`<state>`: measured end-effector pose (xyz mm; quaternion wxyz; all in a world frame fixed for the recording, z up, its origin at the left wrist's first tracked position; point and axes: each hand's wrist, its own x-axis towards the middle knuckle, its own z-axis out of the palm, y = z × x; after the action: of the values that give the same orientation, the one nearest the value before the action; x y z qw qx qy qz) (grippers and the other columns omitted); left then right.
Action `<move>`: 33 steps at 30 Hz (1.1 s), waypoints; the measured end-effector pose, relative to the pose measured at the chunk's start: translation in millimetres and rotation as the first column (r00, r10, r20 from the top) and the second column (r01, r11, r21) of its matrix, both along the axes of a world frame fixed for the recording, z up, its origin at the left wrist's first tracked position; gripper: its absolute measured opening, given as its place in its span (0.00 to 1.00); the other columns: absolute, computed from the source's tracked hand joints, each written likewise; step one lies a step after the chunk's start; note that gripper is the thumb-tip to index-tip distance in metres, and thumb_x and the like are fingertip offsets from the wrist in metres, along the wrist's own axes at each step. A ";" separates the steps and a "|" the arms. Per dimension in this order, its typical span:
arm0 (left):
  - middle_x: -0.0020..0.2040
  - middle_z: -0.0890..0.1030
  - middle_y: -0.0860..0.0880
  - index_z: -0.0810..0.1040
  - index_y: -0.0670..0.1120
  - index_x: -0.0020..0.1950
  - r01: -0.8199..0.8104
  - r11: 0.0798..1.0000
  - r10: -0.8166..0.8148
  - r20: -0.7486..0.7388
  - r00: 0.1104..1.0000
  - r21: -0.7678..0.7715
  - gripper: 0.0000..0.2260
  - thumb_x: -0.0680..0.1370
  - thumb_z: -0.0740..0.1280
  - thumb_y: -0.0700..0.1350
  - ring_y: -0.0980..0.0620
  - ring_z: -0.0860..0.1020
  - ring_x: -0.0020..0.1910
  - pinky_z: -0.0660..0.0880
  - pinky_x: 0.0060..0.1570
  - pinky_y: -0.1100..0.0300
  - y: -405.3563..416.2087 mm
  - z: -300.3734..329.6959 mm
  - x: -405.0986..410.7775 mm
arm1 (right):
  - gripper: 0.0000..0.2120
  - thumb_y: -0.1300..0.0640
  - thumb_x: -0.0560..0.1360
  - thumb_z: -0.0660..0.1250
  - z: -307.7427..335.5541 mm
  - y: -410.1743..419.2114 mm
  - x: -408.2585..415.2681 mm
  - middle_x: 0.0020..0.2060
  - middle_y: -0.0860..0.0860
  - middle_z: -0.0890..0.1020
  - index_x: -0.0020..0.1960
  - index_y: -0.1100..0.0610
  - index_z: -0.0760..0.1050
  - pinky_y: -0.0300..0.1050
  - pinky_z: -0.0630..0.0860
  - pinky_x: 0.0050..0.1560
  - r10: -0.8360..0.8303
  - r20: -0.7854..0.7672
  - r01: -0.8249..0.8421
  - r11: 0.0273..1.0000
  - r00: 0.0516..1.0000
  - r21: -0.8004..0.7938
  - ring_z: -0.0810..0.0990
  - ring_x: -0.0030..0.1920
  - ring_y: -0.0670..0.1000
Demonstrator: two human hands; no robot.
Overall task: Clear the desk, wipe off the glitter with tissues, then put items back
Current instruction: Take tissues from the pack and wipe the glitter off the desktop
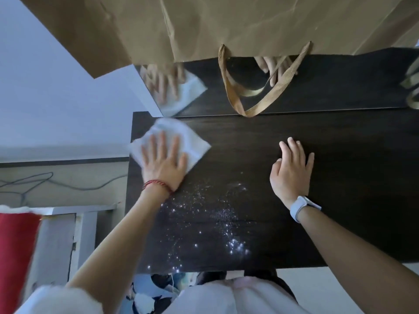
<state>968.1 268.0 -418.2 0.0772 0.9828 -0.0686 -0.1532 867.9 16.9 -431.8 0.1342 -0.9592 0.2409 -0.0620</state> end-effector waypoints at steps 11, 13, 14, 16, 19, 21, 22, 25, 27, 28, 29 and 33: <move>0.76 0.40 0.46 0.41 0.51 0.74 0.068 0.997 -0.067 -0.021 0.998 0.035 0.27 0.79 0.46 0.57 0.47 0.39 0.75 0.39 0.74 0.49 70.0 -0.6 8.1 | 0.21 0.63 0.75 0.56 2.3 1.9 -0.9 0.71 0.57 0.64 0.68 0.59 0.63 0.63 0.49 0.71 -0.004 -0.011 0.004 1.000 1.000 0.007 0.57 0.73 0.57; 0.76 0.45 0.43 0.45 0.49 0.75 0.089 0.995 -0.091 0.047 0.995 0.038 0.27 0.79 0.45 0.56 0.44 0.41 0.75 0.40 0.74 0.49 62.0 -4.1 -19.1 | 0.21 0.63 0.75 0.56 3.1 2.7 -0.6 0.71 0.58 0.64 0.68 0.59 0.63 0.63 0.50 0.71 -0.008 -0.005 0.008 1.000 1.000 0.005 0.57 0.73 0.57; 0.76 0.49 0.43 0.48 0.48 0.75 0.175 0.984 -0.178 0.088 0.980 0.039 0.27 0.78 0.45 0.57 0.44 0.44 0.75 0.41 0.73 0.49 52.1 -4.9 -46.7 | 0.21 0.64 0.75 0.56 3.3 3.1 -0.8 0.71 0.58 0.64 0.67 0.60 0.64 0.64 0.50 0.71 -0.007 0.006 0.007 1.000 1.000 -0.002 0.58 0.73 0.58; 0.74 0.58 0.43 0.54 0.48 0.74 0.407 0.913 -0.408 0.097 0.908 0.026 0.26 0.78 0.46 0.58 0.43 0.51 0.73 0.46 0.71 0.46 37.4 -8.1 -111.9 | 0.20 0.64 0.75 0.56 1.9 3.6 -2.9 0.70 0.59 0.65 0.67 0.60 0.64 0.64 0.51 0.71 0.002 0.018 -0.002 1.000 1.000 -0.012 0.58 0.72 0.58; 0.73 0.59 0.48 0.53 0.52 0.73 0.578 0.812 -0.581 0.015 0.814 0.088 0.25 0.78 0.42 0.59 0.42 0.58 0.72 0.46 0.71 0.48 50.4 -7.3 -152.3 | 0.21 0.63 0.75 0.56 2.6 0.6 -3.0 0.71 0.58 0.64 0.68 0.59 0.64 0.63 0.50 0.71 0.010 0.001 -0.010 1.000 1.000 0.005 0.58 0.73 0.57; 0.74 0.60 0.47 0.54 0.52 0.73 0.427 0.895 -0.439 0.091 0.894 0.130 0.26 0.78 0.40 0.61 0.43 0.58 0.73 0.44 0.71 0.49 63.6 -11.6 -125.7 | 0.21 0.62 0.76 0.55 4.3 -2.8 -4.4 0.72 0.57 0.61 0.69 0.59 0.61 0.62 0.48 0.72 0.045 -0.043 -0.043 0.998 0.998 0.035 0.55 0.74 0.56; 0.75 0.58 0.46 0.54 0.53 0.73 0.267 0.958 -0.278 0.115 0.954 0.106 0.27 0.77 0.40 0.62 0.43 0.56 0.74 0.44 0.72 0.49 68.1 -10.6 -108.1 | 0.22 0.62 0.77 0.55 5.4 -5.1 -6.8 0.73 0.57 0.59 0.70 0.59 0.59 0.61 0.47 0.72 0.077 -0.078 -0.073 0.996 0.994 0.051 0.53 0.74 0.56; 0.77 0.45 0.48 0.46 0.56 0.74 -0.143 0.988 0.142 0.012 0.990 0.058 0.25 0.77 0.43 0.58 0.46 0.41 0.75 0.41 0.73 0.44 58.5 -6.0 -86.6 | 0.24 0.60 0.77 0.55 10.9 -10.4 -23.1 0.74 0.58 0.56 0.72 0.59 0.55 0.61 0.45 0.72 0.189 -0.131 -0.186 0.982 0.973 0.035 0.51 0.74 0.56; 0.76 0.43 0.49 0.45 0.56 0.74 -0.060 0.998 0.059 0.061 0.996 0.026 0.26 0.76 0.42 0.59 0.46 0.40 0.75 0.37 0.72 0.43 23.2 -6.1 -119.4 | 0.24 0.61 0.77 0.55 13.8 -8.3 -43.0 0.73 0.59 0.58 0.71 0.60 0.57 0.61 0.46 0.71 0.266 -0.090 -0.267 0.964 0.960 0.000 0.53 0.74 0.57; 0.76 0.44 0.50 0.47 0.56 0.74 0.063 0.998 -0.064 0.092 0.994 0.014 0.26 0.76 0.43 0.59 0.46 0.41 0.75 0.37 0.72 0.43 1.4 -7.1 -145.8 | 0.23 0.61 0.76 0.55 12.9 -7.1 -54.3 0.73 0.59 0.59 0.71 0.60 0.58 0.61 0.46 0.71 0.292 -0.082 -0.292 0.956 0.953 0.005 0.54 0.74 0.58; 0.75 0.48 0.50 0.49 0.56 0.74 0.191 0.981 -0.192 0.106 0.976 0.012 0.26 0.76 0.45 0.59 0.45 0.44 0.75 0.40 0.72 0.43 -19.5 -8.4 -173.6 | 0.23 0.60 0.76 0.54 10.9 -6.4 -66.1 0.73 0.59 0.59 0.71 0.60 0.58 0.61 0.47 0.71 0.303 -0.093 -0.302 0.953 0.949 0.022 0.55 0.74 0.57; 0.73 0.57 0.51 0.55 0.56 0.73 0.426 0.904 -0.428 0.111 0.897 0.047 0.24 0.77 0.49 0.58 0.45 0.54 0.74 0.46 0.70 0.46 -52.6 -11.4 -213.2 | 0.25 0.55 0.75 0.45 -0.1 -11.6 -96.9 0.71 0.59 0.64 0.69 0.60 0.62 0.61 0.54 0.70 0.328 -0.116 -0.328 0.944 0.938 0.012 0.60 0.72 0.58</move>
<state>754.9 215.5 -429.6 0.0270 0.9520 -0.2852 -0.1083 771.0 5.3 -431.9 0.1246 -0.9884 0.0848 0.0162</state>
